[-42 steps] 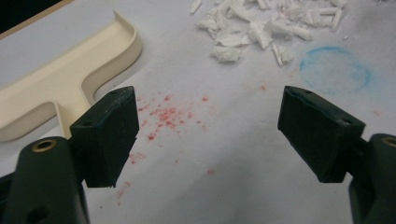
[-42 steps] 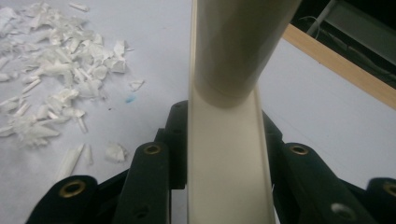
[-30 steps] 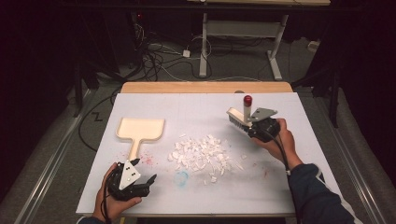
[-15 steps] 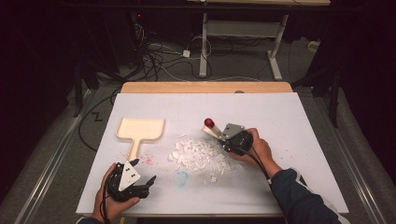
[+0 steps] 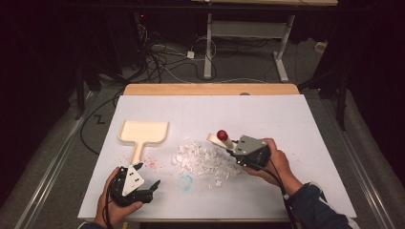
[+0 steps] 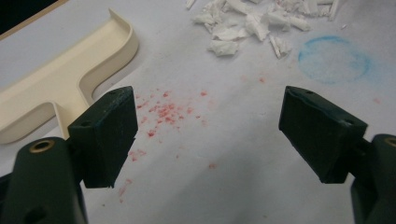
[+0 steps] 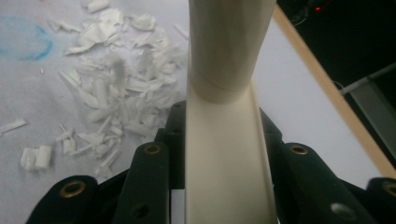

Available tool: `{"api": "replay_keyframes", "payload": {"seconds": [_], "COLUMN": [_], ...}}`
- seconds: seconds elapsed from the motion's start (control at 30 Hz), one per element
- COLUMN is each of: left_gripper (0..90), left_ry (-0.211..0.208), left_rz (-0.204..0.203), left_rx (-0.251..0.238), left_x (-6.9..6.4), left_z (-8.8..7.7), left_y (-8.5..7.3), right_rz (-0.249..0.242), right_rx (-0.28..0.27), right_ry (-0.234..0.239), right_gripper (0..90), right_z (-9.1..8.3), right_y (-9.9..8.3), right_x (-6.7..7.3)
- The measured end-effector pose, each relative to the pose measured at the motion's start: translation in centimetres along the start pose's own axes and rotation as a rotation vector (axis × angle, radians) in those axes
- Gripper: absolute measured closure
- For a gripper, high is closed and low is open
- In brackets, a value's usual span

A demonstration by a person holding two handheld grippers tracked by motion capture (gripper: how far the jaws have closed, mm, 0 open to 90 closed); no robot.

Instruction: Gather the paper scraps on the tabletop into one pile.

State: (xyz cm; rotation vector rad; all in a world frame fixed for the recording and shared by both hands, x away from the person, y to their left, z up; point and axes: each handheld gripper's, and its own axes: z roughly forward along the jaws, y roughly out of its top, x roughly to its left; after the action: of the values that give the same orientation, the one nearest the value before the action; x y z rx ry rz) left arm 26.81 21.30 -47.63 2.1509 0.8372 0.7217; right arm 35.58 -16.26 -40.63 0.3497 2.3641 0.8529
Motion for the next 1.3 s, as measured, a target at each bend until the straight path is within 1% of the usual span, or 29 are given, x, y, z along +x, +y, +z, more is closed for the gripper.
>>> {"api": "replay_keyframes", "payload": {"seconds": [0.03,0.07,0.1,0.13,0.17,0.23,0.27,0.3,0.33,0.37,0.4,0.43,0.47,0.5,0.53,0.57,0.6,0.73,0.87,0.97,1.0,1.03,1.07,1.1,1.17,1.2,1.23,1.27,1.3], "left_gripper": [18.8,18.8,18.8,18.8,18.8,18.8,18.8,18.8,18.8,18.8,18.8,18.8,18.8,18.8,18.8,18.8,18.8,18.8,18.8,18.8,18.8,18.8,18.8,18.8,18.8,18.8,18.8,18.8,18.8], "left_ry": [0.001,0.000,-0.004,-0.003,0.002,0.001,0.001,0.001,-0.001,-0.002,-0.003,-0.006,-0.005,-0.006,-0.008,-0.010,-0.010,-0.014,-0.014,-0.009,-0.009,-0.009,-0.010,-0.011,-0.009,-0.010,-0.011,-0.010,-0.009], "left_rz": [-0.003,-0.003,-0.014,-0.013,0.003,0.008,0.010,0.011,0.011,0.016,0.017,0.020,0.023,0.019,0.023,0.024,0.024,0.027,0.030,0.025,0.024,0.028,0.029,0.030,0.027,0.026,0.028,0.026,0.026], "left_rx": [-0.003,-0.004,0.004,0.005,-0.001,0.000,0.001,0.001,0.000,0.003,0.004,0.008,0.009,0.008,0.009,0.009,0.009,0.015,0.016,0.012,0.013,0.017,0.018,0.019,0.016,0.015,0.017,0.017,0.017], "left_x": [0.0,0.0,-0.1,-0.1,0.0,-0.1,-0.1,-0.1,-0.1,-0.1,-0.1,-0.1,-0.2,-0.2,-0.2,-0.2,-0.2,-0.2,-0.2,-0.2,-0.2,-0.2,-0.2,-0.2,-0.3,-0.3,-0.3,-0.2,-0.2], "left_z": [0.0,-0.1,-0.1,-0.1,-0.1,-0.1,-0.1,-0.1,-0.1,-0.1,-0.1,0.0,0.0,0.0,0.1,0.1,0.1,0.3,0.3,0.3,0.3,0.3,0.3,0.3,0.4,0.3,0.3,0.4,0.4], "left_y": [0.0,0.0,-0.1,-0.1,0.0,0.0,0.0,0.0,0.0,0.1,0.1,0.1,0.1,0.1,0.2,0.2,0.2,0.2,0.3,0.3,0.3,0.3,0.3,0.3,0.3,0.3,0.4,0.4,0.4], "right_rz": [0.034,0.034,0.046,0.070,0.070,0.096,0.122,0.122,0.145,0.145,0.157,0.177,0.177,0.188,0.223,0.236,0.236,0.315,0.319,0.326,0.326,0.324,0.324,0.313,0.310,0.326,0.326,0.332,0.332], "right_rx": [-0.005,-0.005,-0.001,0.018,0.018,0.038,0.064,0.064,0.077,0.077,0.084,0.105,0.105,0.116,0.146,0.154,0.154,0.162,0.158,0.144,0.148,0.171,0.171,0.212,0.221,0.221,0.221,0.213,0.213], "right_ry": [-0.013,-0.013,-0.027,-0.053,-0.053,-0.064,-0.071,-0.071,-0.066,-0.066,-0.057,-0.034,-0.034,-0.025,-0.012,-0.009,-0.009,-0.001,-0.003,-0.032,-0.040,-0.060,-0.060,-0.082,-0.081,-0.043,-0.043,-0.019,-0.019], "right_gripper": [68.0,68.0,67.9,67.9,67.9,67.9,67.9,67.9,67.9,67.9,67.9,67.9,67.9,67.9,67.9,67.9,67.9,67.9,67.9,67.9,67.9,67.9,67.9,67.9,67.9,67.9,67.9,67.9,67.9], "right_z": [-1.2,-1.2,-1.8,-3.0,-3.0,-4.0,-5.0,-5.0,-5.7,-5.7,-6.0,-6.3,-6.3,-6.3,-6.3,-6.2,-6.2,-6.7,-7.5,-8.4,-8.5,-8.4,-8.4,-7.9,-7.7,-7.2,-7.2,-6.7,-6.7], "right_y": [-0.4,-0.4,-0.7,-1.5,-1.5,-2.4,-3.4,-3.4,-4.5,-4.5,-4.9,-5.9,-5.9,-6.4,-7.4,-7.8,-7.8,-9.2,-9.6,-9.6,-9.6,-9.6,-9.6,-9.6,-9.5,-9.3,-9.3,-8.7,-8.7], "right_x": [-0.7,-0.7,-0.9,-1.5,-1.5,-1.9,-2.2,-2.2,-2.4,-2.4,-2.4,-2.3,-2.3,-2.3,-2.2,-2.2,-2.2,-2.2,-2.1,-2.2,-2.2,-2.1,-2.1,-1.9,-1.7,-1.4,-1.4,-0.7,-0.7]}}
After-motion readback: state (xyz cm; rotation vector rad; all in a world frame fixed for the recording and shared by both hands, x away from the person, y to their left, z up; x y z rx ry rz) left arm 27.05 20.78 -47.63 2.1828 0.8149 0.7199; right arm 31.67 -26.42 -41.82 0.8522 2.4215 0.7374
